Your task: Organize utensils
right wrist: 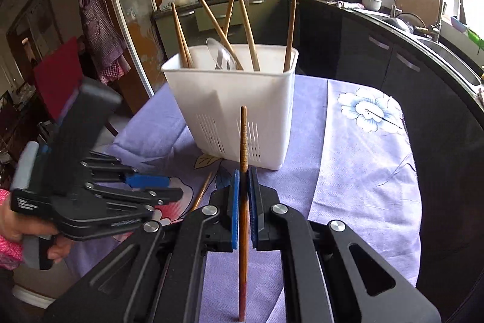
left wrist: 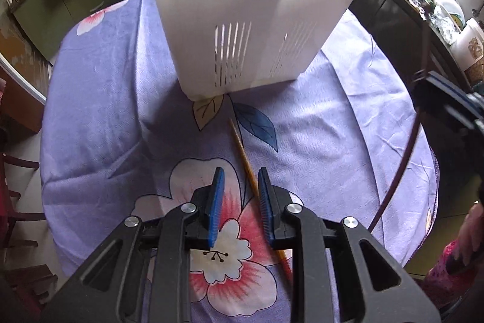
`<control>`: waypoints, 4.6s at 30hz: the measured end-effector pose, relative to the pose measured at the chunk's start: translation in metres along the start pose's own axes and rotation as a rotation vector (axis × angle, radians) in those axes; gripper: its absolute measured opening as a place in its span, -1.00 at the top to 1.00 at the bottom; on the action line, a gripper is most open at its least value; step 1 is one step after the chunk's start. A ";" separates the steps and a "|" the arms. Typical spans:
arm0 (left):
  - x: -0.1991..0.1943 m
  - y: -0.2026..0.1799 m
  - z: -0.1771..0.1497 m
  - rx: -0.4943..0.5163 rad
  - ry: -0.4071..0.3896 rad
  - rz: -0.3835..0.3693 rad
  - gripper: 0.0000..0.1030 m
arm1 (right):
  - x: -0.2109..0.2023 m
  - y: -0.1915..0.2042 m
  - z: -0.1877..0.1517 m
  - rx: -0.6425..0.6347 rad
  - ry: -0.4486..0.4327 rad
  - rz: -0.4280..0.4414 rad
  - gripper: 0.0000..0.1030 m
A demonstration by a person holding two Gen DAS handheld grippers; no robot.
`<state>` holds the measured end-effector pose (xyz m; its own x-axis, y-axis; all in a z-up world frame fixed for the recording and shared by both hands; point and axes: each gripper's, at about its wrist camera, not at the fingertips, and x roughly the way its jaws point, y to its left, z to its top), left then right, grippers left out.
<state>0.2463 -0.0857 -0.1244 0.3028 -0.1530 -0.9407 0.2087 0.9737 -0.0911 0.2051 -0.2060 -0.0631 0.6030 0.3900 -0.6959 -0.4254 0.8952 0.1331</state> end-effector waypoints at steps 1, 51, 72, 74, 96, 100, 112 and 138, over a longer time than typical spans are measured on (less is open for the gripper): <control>0.006 -0.001 0.000 -0.003 0.016 0.004 0.57 | -0.011 -0.005 0.001 0.001 -0.012 0.000 0.87; -0.025 -0.024 -0.018 0.021 -0.065 0.020 0.88 | -0.021 -0.023 0.172 0.014 -0.103 -0.048 0.87; -0.106 -0.011 -0.020 0.006 -0.251 -0.040 0.88 | -0.057 -0.034 0.057 0.084 -0.205 0.024 0.56; -0.120 -0.011 -0.018 0.005 -0.290 -0.046 0.88 | -0.054 -0.041 0.047 0.109 -0.197 0.030 0.56; -0.249 -0.025 0.048 0.014 -0.563 -0.013 0.88 | -0.040 -0.058 -0.047 0.218 -0.127 0.092 0.55; -0.266 -0.024 0.060 0.007 -0.615 0.016 0.88 | -0.036 -0.058 -0.057 0.232 -0.113 0.105 0.56; -0.207 -0.007 0.098 -0.033 -0.469 0.063 0.88 | -0.030 -0.054 -0.059 0.224 -0.096 0.110 0.55; -0.172 0.006 0.076 -0.041 -0.470 0.021 -0.05 | -0.025 -0.047 -0.066 0.208 -0.074 0.103 0.33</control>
<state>0.2657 -0.0667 0.0615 0.6968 -0.1837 -0.6934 0.1642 0.9818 -0.0950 0.1655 -0.2724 -0.0990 0.6150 0.4894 -0.6183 -0.3434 0.8720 0.3487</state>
